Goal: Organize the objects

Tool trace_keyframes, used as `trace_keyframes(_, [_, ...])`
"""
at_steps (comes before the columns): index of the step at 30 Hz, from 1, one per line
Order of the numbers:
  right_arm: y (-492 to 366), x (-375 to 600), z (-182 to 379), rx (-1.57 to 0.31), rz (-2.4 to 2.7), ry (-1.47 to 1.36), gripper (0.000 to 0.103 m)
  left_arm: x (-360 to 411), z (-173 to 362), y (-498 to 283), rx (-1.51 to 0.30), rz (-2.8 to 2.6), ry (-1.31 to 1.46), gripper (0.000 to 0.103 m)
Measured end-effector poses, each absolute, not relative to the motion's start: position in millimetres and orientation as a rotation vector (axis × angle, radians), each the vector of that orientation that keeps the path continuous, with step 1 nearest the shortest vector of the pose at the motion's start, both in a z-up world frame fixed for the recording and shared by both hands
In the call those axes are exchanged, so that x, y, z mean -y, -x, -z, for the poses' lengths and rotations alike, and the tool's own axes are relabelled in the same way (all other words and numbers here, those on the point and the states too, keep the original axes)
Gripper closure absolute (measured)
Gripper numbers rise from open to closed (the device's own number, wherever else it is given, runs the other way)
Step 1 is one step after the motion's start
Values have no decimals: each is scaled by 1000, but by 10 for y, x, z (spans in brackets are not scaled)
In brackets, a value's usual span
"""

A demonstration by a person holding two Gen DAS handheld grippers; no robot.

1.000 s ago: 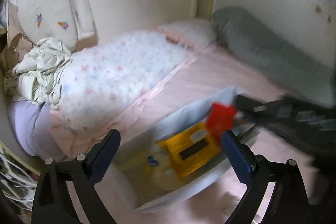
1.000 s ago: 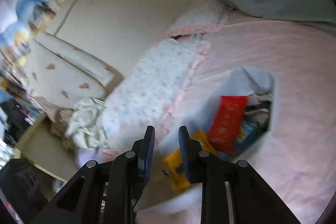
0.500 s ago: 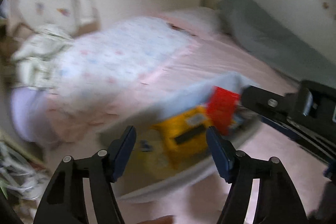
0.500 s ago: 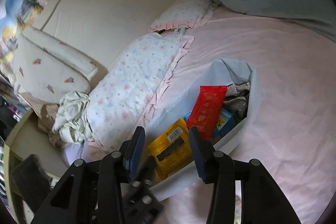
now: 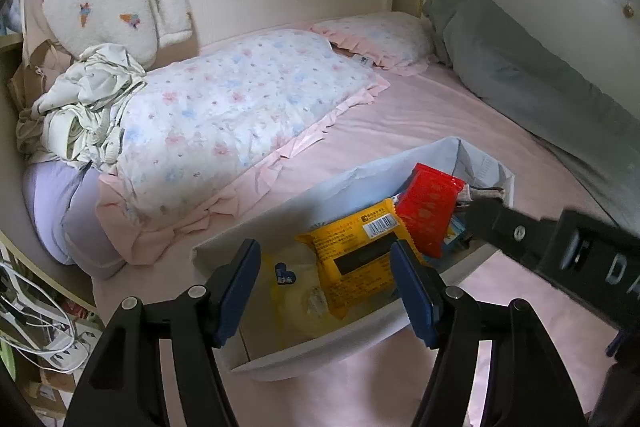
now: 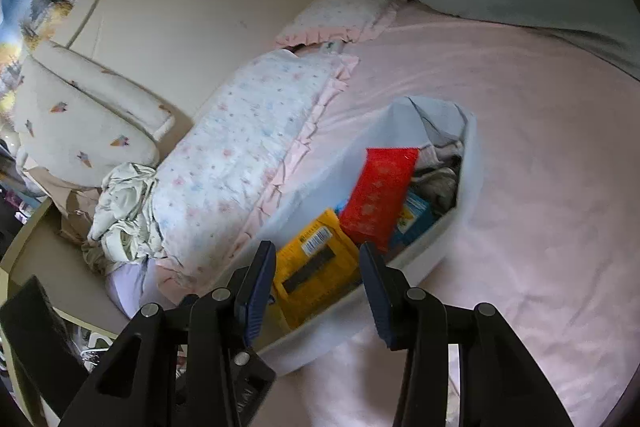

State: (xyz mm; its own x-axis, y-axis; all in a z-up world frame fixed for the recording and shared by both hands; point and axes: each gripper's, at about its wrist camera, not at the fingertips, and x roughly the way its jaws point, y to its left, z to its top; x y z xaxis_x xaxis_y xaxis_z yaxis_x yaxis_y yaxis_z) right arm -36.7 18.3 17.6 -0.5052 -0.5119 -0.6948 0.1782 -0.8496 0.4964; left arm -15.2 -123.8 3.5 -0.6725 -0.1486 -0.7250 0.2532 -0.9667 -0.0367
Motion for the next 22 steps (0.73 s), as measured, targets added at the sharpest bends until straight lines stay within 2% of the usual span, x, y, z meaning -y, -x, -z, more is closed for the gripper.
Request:
trace_keyframes(7, [274, -327, -162, 508, 2417, -1298, 60, 1115, -58, 127, -224, 2701, -1186, 37])
trace_keyframes(15, [188, -423, -274, 512, 2430, -1252, 60, 945, -119, 93, -151, 2721, -1172, 37])
trace_keyframes(22, [144, -617, -268, 611, 2416, -1310, 60, 853, -141, 28, -154, 2748, -1153, 37])
